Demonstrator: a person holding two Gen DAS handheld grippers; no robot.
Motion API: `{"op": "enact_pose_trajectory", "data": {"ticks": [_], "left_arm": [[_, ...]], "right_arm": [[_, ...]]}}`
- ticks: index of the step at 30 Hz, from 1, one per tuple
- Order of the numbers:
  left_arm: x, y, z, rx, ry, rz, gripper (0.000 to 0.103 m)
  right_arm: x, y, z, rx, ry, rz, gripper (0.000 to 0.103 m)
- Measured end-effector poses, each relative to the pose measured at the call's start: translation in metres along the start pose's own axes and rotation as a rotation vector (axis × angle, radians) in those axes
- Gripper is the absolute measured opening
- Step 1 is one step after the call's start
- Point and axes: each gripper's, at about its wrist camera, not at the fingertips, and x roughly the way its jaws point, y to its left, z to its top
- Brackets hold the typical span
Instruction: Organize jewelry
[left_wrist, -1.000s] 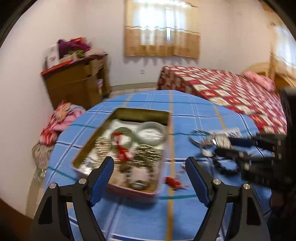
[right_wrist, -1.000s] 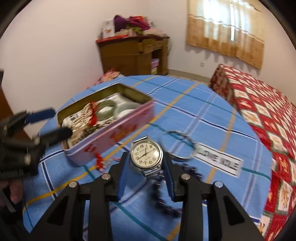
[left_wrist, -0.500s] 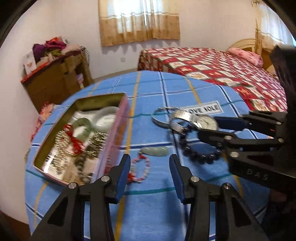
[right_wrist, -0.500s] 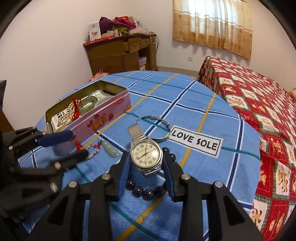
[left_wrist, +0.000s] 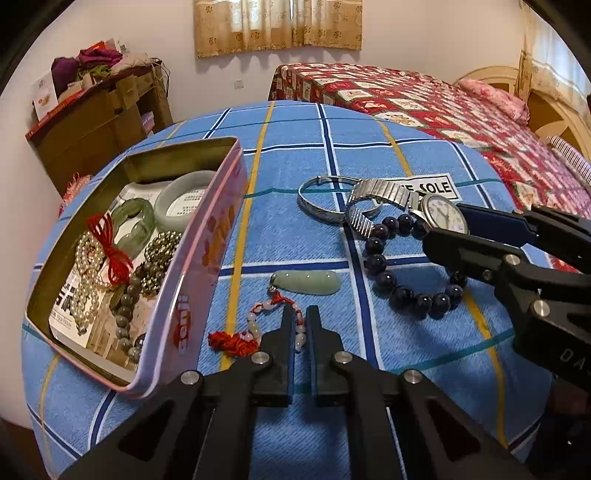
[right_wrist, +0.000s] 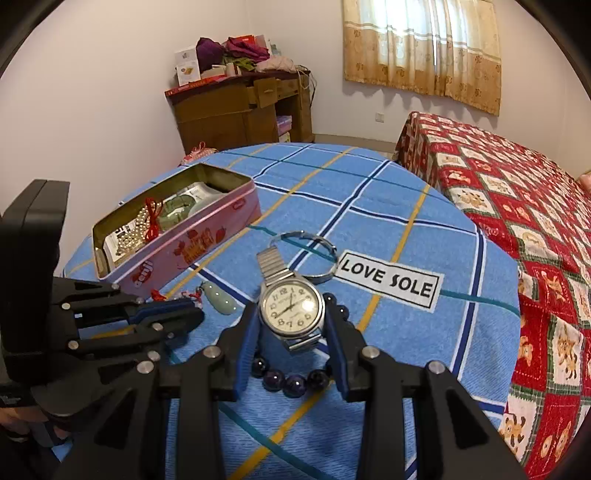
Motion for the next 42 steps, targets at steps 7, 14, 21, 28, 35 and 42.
{"op": "enact_pose_trajectory", "data": {"ticks": [7,14,21,28,35,42], "left_arm": [[-0.046,0.022,0.009,-0.065,-0.124,-0.062,0.004],[-0.1,0.042,0.037,-0.088,-0.256,-0.086,0.0],[-0.125,0.063,0.053,-0.101,-0.325,-0.065,0.0],[-0.123,0.07,0.047,-0.112,-0.329,-0.09,0.0],[-0.084,0.037,0.025,-0.09,-0.221,-0.113,0.062],[-0.058,0.007,0.005,-0.048,-0.151,-0.113,0.065]], "right_arm": [[-0.014,0.006,0.008,-0.004,-0.034,0.016,0.038],[-0.031,0.017,0.025,-0.028,-0.077,0.038,0.038],[-0.041,0.029,0.048,-0.058,-0.111,0.071,0.038],[-0.044,0.037,0.057,-0.081,-0.131,0.07,0.038],[-0.04,0.026,0.038,-0.049,-0.097,0.052,0.038],[-0.051,0.009,0.003,-0.012,-0.063,0.023,0.038]]}}
